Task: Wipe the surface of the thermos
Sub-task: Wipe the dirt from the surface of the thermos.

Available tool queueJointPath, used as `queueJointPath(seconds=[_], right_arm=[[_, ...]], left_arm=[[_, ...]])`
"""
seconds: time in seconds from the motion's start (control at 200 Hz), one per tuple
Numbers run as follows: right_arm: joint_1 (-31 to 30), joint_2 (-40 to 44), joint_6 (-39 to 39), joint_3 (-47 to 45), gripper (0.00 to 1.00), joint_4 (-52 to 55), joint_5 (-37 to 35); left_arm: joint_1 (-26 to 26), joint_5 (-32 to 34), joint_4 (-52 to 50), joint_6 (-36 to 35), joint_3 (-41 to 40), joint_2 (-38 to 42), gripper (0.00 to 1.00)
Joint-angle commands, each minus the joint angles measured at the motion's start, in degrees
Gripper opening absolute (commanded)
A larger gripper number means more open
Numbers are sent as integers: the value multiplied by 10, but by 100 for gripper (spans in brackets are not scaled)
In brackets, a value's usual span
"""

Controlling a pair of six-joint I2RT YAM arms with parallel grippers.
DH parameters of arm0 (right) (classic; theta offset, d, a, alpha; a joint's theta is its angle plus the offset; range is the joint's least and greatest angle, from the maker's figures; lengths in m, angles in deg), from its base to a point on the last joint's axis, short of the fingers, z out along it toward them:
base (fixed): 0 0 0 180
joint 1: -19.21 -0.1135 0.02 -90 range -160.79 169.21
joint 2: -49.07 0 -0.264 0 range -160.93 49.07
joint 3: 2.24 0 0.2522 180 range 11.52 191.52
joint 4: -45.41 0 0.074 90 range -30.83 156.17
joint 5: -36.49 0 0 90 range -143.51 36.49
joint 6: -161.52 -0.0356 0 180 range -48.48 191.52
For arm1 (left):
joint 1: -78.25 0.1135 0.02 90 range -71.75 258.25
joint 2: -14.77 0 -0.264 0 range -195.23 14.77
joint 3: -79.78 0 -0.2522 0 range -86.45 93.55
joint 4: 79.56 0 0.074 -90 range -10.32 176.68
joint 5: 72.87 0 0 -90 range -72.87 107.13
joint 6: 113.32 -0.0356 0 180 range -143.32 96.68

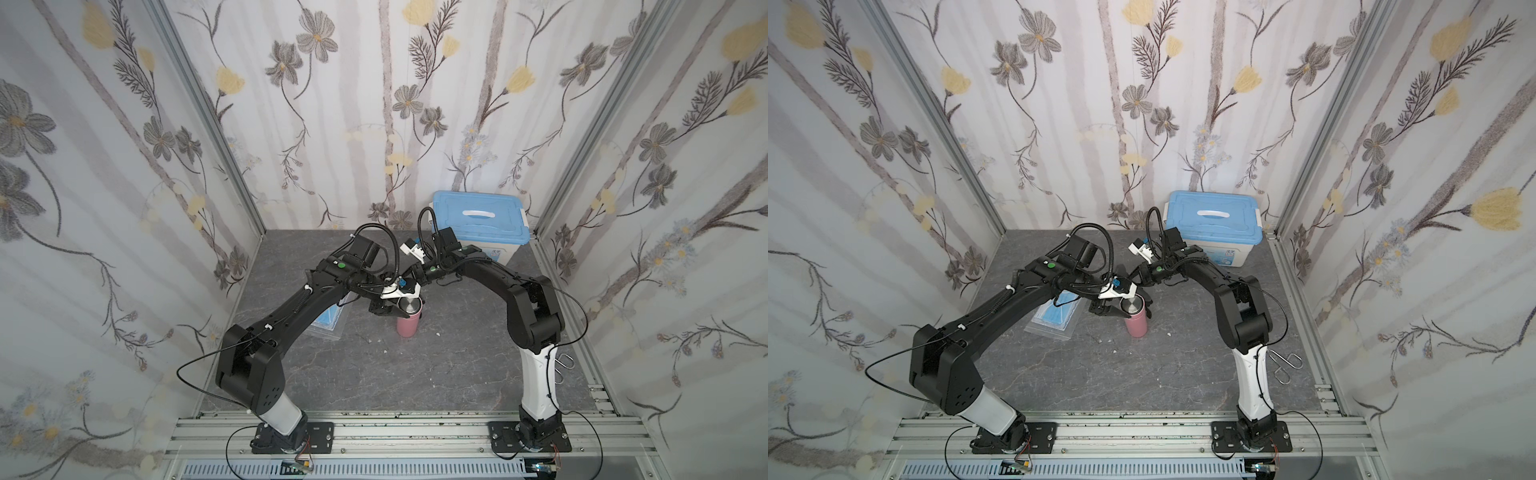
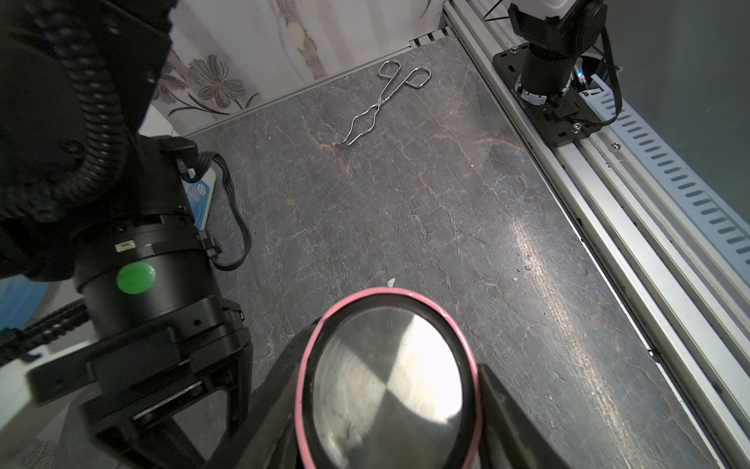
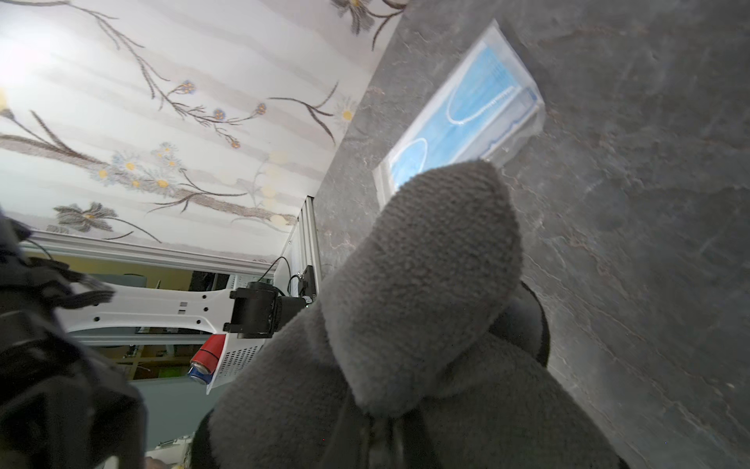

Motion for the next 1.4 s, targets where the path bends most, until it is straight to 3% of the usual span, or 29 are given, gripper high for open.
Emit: queueJointPath(seconds=[0.0,0.25,0.684,0.964,1.159,1.394], right_arm=[[-2,11,26,15,0,29,31],[-6,-23,63,29,0,61,40],[1,-130,53,31,0,48,-52],[10,-34,14,-6,0,4,-74],[17,59,-10,-10,0,2,-94],[16,162,-30,-20,0,17,-179]], left_arm=[[-3,13,-19,-25,9,-11,0],[-9,25,-29,-37,23,-28,0],[-6,16,16,8,3,-10,0],[10,37,98,122,-46,59,0],[10,103,149,223,-83,100,0],[8,181,225,323,-118,127,0]])
